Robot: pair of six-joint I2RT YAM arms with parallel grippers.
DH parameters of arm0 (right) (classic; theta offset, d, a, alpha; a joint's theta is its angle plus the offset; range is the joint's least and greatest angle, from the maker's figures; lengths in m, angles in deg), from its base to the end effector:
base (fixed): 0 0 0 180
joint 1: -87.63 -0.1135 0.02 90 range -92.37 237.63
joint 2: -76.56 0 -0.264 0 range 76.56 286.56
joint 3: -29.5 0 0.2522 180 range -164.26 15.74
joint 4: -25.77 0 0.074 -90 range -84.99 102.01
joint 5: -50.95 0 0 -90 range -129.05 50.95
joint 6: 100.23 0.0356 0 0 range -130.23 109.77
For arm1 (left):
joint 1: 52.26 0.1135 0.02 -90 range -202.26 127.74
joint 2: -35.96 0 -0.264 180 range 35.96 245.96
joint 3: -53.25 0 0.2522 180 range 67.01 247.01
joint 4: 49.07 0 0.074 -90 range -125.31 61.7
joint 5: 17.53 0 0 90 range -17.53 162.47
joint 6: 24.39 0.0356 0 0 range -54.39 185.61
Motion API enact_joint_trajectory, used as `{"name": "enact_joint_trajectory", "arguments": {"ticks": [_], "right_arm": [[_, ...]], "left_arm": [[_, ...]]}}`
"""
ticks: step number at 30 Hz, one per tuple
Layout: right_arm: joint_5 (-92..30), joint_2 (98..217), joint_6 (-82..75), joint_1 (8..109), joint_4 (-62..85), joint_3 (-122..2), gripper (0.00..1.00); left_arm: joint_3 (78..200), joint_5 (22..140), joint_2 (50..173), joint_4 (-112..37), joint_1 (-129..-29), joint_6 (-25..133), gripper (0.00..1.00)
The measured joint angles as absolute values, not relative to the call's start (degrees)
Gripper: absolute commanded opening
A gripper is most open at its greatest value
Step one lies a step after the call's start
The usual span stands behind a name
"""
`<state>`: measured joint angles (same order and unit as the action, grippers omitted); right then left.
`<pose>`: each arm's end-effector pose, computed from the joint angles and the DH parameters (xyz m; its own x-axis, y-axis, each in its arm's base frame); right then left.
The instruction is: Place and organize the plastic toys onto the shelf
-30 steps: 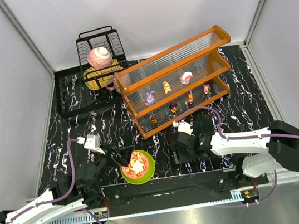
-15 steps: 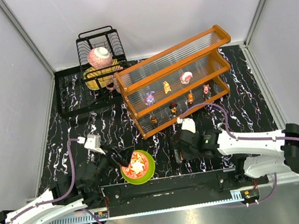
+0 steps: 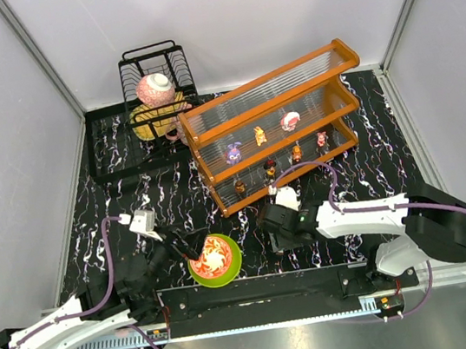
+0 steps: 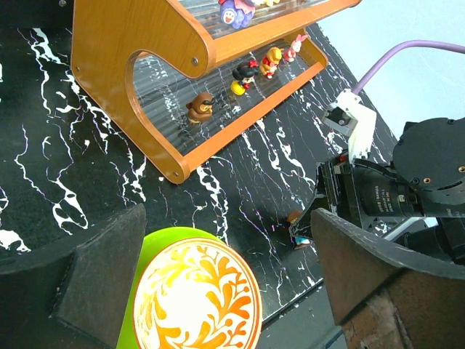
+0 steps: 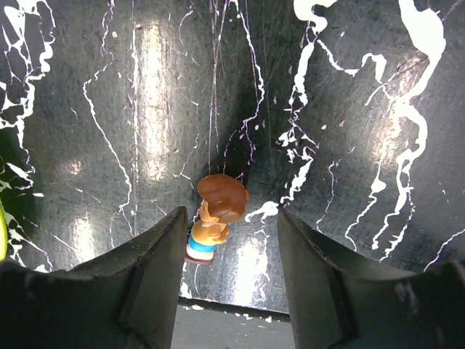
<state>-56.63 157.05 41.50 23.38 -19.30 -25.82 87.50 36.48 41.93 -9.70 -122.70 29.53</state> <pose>0.1144 0.2125 0.1650 -0.8925 -0.1277 -0.4326 -0.1833 0.9790 0.0894 0.0466 -0.0688 0.2407 -0.3874 -0.3331 -0.8597 0.4222 0.7648 -0.4866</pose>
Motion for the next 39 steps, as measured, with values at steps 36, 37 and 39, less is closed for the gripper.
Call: {"name": "enact_joint_trajectory", "arguments": {"ticks": [36,37,39], "right_arm": [[-56.04,154.91,42.63,25.94,-9.75,-20.84,0.0],[-56.04,153.77,41.91,25.94,-9.75,-20.16,0.0],[-55.93,150.16,39.94,25.94,-9.25,-18.76,0.0]], "left_arm": [[87.52,36.46,41.65,-9.33,-122.7,29.56,0.99],[87.52,36.48,41.72,-9.35,-122.7,29.56,0.99],[87.52,36.85,41.78,-9.59,-122.7,29.73,0.99]]}}
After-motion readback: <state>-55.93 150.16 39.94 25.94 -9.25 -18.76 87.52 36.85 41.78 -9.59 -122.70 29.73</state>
